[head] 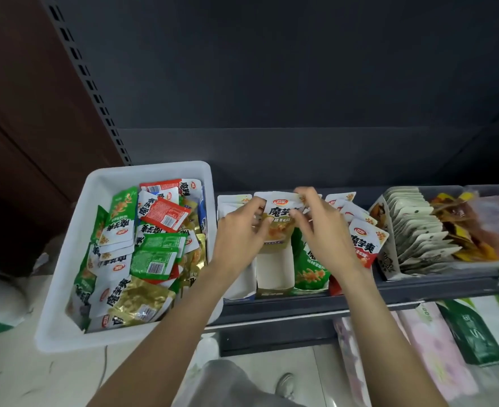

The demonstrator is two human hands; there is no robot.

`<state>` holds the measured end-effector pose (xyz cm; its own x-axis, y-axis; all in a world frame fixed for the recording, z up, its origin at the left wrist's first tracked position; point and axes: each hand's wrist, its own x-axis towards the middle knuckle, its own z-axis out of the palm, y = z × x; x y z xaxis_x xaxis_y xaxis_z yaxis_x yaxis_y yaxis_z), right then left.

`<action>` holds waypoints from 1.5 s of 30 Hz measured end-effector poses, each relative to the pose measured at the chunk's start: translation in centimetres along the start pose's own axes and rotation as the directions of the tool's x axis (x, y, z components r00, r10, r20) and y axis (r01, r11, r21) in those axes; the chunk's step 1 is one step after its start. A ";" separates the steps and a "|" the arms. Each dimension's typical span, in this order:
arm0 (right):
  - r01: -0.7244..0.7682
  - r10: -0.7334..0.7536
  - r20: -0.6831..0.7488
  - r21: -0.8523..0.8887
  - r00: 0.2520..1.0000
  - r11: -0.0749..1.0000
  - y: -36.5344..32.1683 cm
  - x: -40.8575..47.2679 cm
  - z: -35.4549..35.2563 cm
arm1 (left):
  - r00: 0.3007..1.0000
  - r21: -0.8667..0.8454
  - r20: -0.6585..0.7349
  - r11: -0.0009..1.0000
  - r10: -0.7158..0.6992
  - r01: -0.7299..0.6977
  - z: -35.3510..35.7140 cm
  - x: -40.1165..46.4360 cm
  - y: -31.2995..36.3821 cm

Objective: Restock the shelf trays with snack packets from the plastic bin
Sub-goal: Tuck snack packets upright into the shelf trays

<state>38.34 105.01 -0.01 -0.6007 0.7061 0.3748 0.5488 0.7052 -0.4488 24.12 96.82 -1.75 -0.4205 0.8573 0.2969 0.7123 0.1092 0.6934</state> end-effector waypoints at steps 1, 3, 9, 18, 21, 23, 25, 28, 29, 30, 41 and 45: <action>0.012 -0.012 -0.004 -0.014 1.000 1.000 0.1 0.1 -0.1 | 1.000 -0.008 0.005 1.000 -0.010 0.010 0.1 0.1 0.1; 0.023 -0.023 -0.004 -0.027 1.000 0.999 0.2 0.3 -0.2 | 1.000 0.004 0.014 1.000 -0.022 0.022 0.3 0.3 0.0; 0.052 -0.047 0.032 -0.149 0.998 0.987 0.6 1.1 -0.4 | 0.999 0.057 -0.023 0.998 -0.024 0.025 0.8 0.3 -0.9; 0.153 -0.119 0.118 -0.349 0.986 0.925 2.0 2.1 2.2 | 0.989 0.201 -0.130 0.979 0.065 -0.038 1.0 0.2 -2.0; 0.116 -0.088 0.087 -0.417 0.992 0.902 2.1 2.5 3.6 | 0.987 0.169 -0.150 0.985 0.056 -0.030 0.6 0.0 -2.3; 0.049 -0.036 0.043 -0.364 0.998 0.930 2.1 2.5 3.8 | 0.981 0.138 -0.174 0.988 0.090 -0.066 0.0 -0.4 -2.6; -0.044 0.041 -0.019 -0.196 0.999 0.980 1.5 1.9 3.3 | 0.957 0.095 -0.239 0.985 0.164 -0.145 -1.2 -1.3 -3.3; -0.081 0.094 -0.108 0.126 0.990 0.989 -0.8 0.6 2.2 | 0.925 0.068 -0.336 0.984 0.177 -0.164 -4.0 -3.6 -5.1; -0.054 0.073 -0.092 0.191 0.993 0.980 -2.0 0.2 2.1 | 0.934 0.069 -0.325 0.988 0.151 -0.136 -5.2 -4.4 -5.9; -0.022 0.034 -0.046 0.242 0.998 0.970 -3.2 0.0 2.2 | 0.951 0.081 -0.280 0.991 0.130 -0.111 -6.4 -5.2 -7.0; 0.334 -0.263 0.625 0.005 0.735 0.943 -14.3 -1.0 12.6 | 0.903 0.546 0.241 0.819 -0.357 0.178 -13.3 -10.5 -15.3; 0.303 -0.141 0.752 -0.081 0.644 0.950 -15.7 -1.6 15.0 | 0.880 0.588 0.272 0.791 -0.390 0.169 -13.3 -11.1 -16.4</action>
<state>21.90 91.85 -5.73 -0.9015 0.3071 -0.3050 0.3863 0.8886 -0.2473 9.61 78.87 -7.71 -0.4951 0.8484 -0.1874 0.8227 0.5271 0.2129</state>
